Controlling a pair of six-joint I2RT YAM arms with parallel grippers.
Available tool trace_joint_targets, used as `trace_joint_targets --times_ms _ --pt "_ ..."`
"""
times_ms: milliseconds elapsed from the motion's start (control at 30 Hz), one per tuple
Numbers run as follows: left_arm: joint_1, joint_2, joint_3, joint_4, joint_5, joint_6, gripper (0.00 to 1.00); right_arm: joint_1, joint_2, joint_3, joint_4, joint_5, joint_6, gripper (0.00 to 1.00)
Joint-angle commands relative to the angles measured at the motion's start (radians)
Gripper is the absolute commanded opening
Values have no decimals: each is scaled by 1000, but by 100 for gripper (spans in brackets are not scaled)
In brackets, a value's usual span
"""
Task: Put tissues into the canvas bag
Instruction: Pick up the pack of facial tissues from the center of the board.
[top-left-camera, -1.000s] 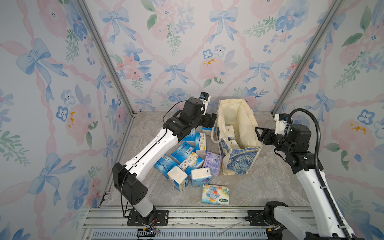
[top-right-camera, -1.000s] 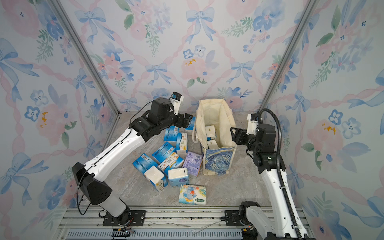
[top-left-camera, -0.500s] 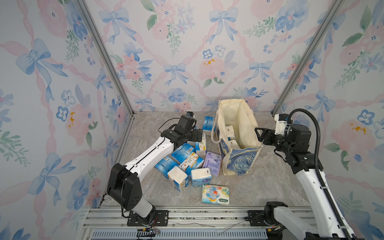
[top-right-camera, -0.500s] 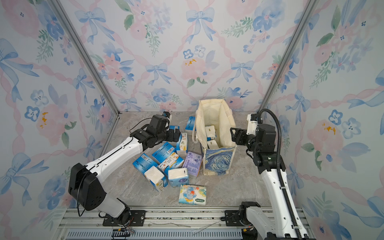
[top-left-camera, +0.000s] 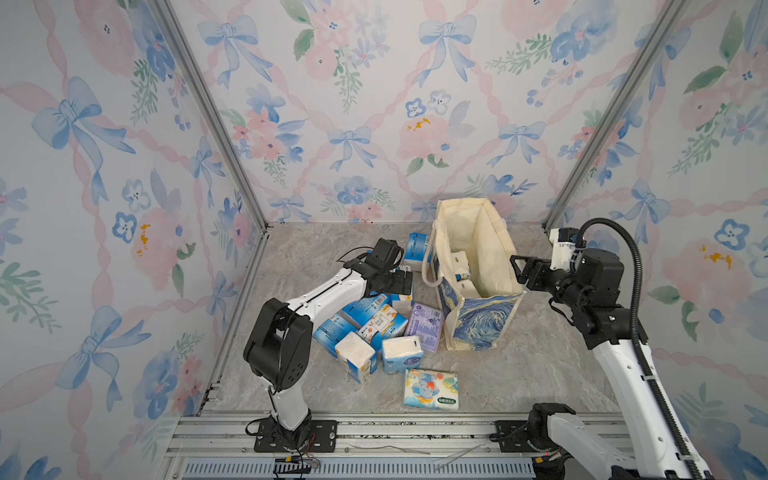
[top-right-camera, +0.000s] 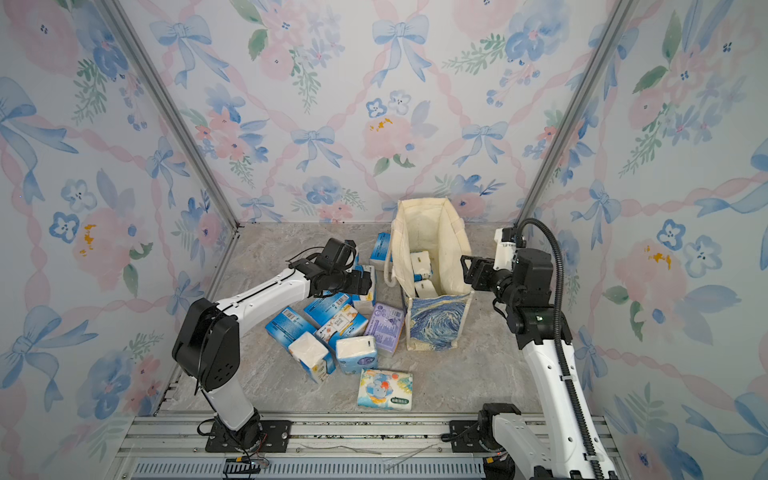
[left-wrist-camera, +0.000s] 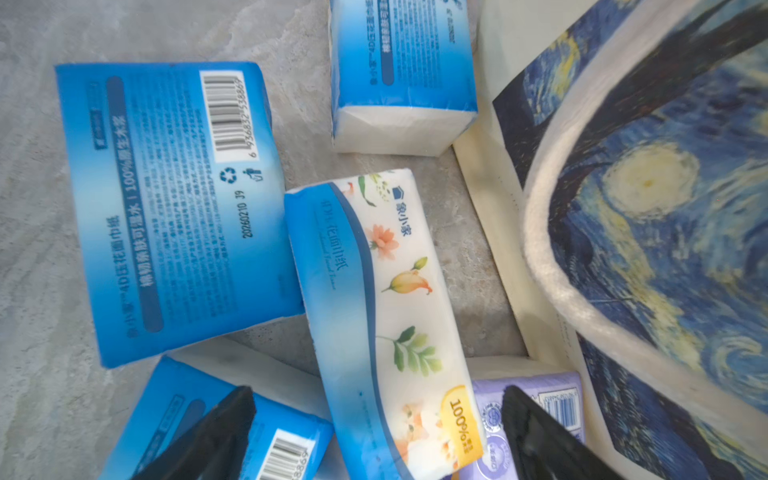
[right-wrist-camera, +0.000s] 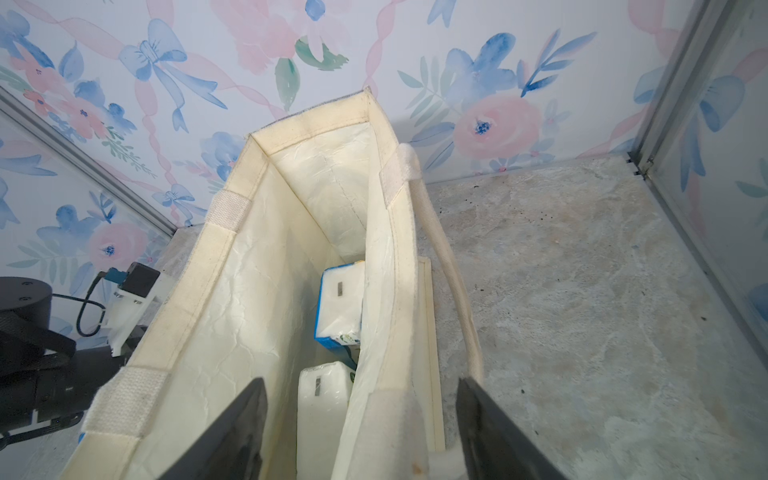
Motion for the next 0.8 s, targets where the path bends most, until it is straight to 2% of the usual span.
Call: trace_joint_targets --times_ms 0,533,767 --pt "-7 38 36 -1 35 -10 93 2 -3 -14 -10 6 -14 73" --pt "-35 183 139 -73 -28 15 93 -20 4 -42 11 -3 -13 73" --pt "-36 225 180 -101 -49 22 87 -37 15 -51 17 -9 -14 73"
